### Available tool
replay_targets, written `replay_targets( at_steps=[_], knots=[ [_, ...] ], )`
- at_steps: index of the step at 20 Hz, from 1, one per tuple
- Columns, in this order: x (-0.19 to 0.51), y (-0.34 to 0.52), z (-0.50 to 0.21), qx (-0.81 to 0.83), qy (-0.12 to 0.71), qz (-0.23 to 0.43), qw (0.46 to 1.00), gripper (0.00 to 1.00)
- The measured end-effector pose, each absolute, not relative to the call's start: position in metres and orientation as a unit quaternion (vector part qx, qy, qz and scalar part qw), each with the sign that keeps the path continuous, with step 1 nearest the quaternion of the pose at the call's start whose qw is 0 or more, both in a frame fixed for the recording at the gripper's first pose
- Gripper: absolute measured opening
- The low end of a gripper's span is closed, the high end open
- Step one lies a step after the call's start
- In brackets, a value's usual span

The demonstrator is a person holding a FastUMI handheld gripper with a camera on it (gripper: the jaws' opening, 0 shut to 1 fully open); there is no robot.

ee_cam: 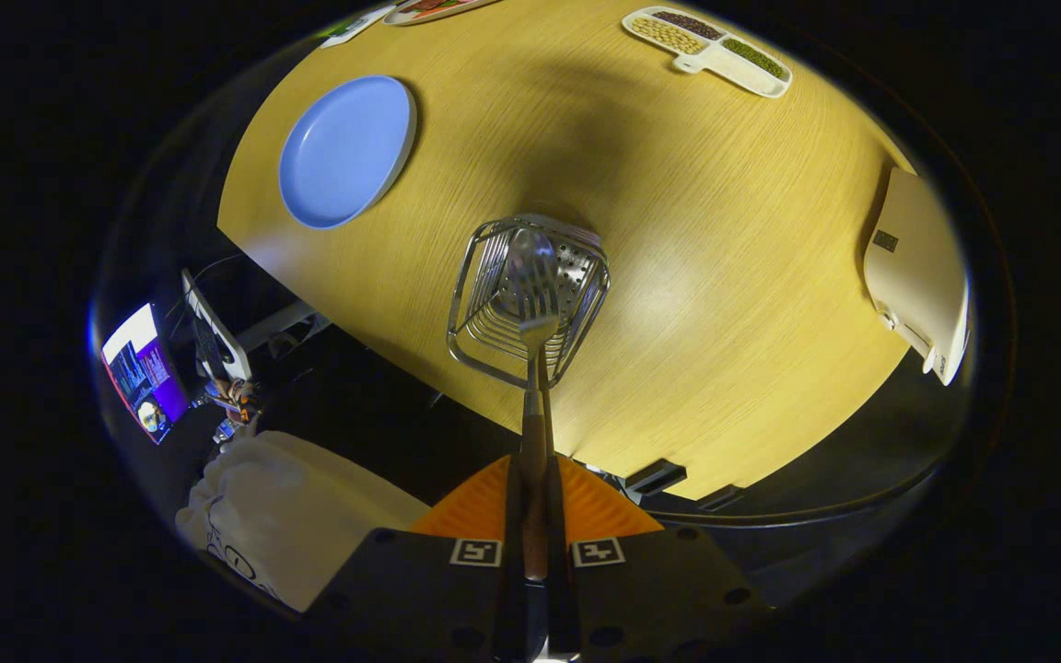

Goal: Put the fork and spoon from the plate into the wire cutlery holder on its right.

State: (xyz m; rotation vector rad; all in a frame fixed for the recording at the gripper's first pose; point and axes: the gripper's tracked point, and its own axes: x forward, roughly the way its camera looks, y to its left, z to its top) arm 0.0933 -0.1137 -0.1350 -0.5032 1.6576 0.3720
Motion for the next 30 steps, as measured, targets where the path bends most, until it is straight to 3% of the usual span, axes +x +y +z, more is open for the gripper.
replay_targets(
  at_steps=[2, 4, 7, 9, 21, 30],
  knots=[
    [0.098, -0.115, -0.134, -0.233, 0.715, 0.166, 0.638, 0.21],
    [0.100, -0.110, -0.128, -0.230, 0.699, 0.176, 0.653, 0.60],
    [0.098, -0.094, -0.115, -0.200, 0.671, 0.196, 0.686, 0.89],
    [0.096, -0.087, -0.105, -0.185, 0.647, 0.204, 0.711, 1.00],
    [0.079, -0.042, -0.033, -0.068, 0.413, 0.197, 0.887, 1.00],
    [0.076, -0.015, 0.049, 0.025, 0.204, 0.141, 0.968, 0.99]
  ],
)
